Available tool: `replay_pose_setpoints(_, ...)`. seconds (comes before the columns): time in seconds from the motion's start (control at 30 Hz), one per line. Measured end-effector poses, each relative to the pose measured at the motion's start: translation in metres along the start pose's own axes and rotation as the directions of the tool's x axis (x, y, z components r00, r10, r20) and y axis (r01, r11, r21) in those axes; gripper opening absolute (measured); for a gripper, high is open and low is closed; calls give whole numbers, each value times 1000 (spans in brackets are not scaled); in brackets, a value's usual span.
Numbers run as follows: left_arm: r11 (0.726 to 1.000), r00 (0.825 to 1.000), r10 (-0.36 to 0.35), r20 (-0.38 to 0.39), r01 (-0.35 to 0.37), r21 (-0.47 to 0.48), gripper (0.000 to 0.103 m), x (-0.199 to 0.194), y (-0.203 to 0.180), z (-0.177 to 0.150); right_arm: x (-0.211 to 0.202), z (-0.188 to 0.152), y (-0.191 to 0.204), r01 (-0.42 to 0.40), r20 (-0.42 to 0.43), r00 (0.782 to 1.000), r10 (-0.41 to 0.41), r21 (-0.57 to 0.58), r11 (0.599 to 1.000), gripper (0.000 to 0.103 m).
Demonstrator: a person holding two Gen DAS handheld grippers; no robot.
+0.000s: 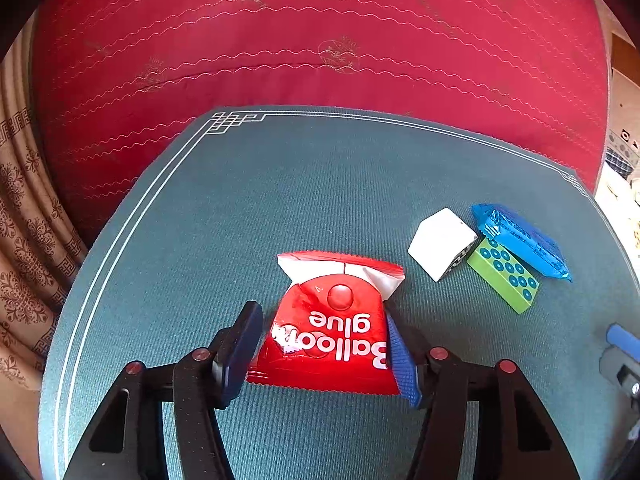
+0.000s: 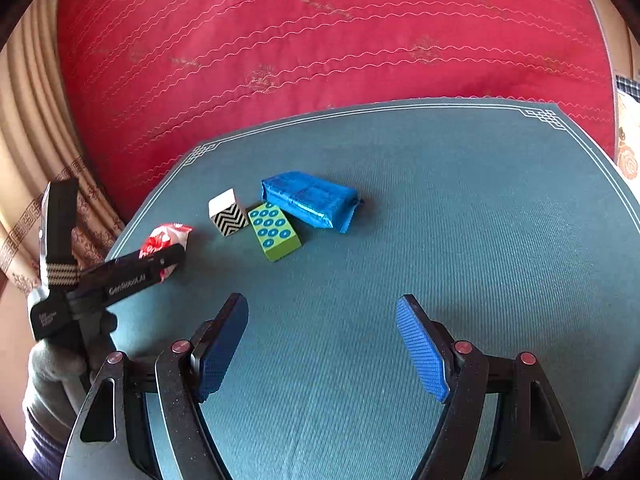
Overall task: Organize objects
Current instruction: 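Grasp the red glue packet with the left gripper while the right gripper grasps the blue bar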
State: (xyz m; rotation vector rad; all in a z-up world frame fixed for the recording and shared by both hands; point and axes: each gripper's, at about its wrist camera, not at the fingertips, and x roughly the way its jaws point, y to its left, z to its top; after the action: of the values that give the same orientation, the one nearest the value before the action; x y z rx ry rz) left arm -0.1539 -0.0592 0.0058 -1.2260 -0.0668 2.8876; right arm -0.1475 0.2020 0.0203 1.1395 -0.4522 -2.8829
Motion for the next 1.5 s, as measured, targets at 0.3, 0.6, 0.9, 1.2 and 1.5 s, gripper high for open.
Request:
replay_pose_setpoints(0.3,1000,999,2,34,-2,5,63,-5,-2,0,38,67,-7,-68,13,998,68,11,998,78)
replay_pose_setpoints(0.6,1000,999,0,34,0,-2,63,-6,-2,-2,92,97,4,-167,-87,983,162,-56,984,78)
replay_pose_setpoints(0.9,1000,1000,-6,28,6,-1,63,-4,0,-1,110,82,11,-152,-175,977,122,-167,974,60)
replay_pose_setpoints(1.2,1000,999,-9,31,9,-1,63,-5,1,-2,98,73,5,-8,-128,992,-13,-161,987,44)
replay_pose_setpoints(1.5,1000,999,-10,33,10,-1,63,-5,-1,-2,68,47,-3,119,-75,988,-132,-153,981,44)
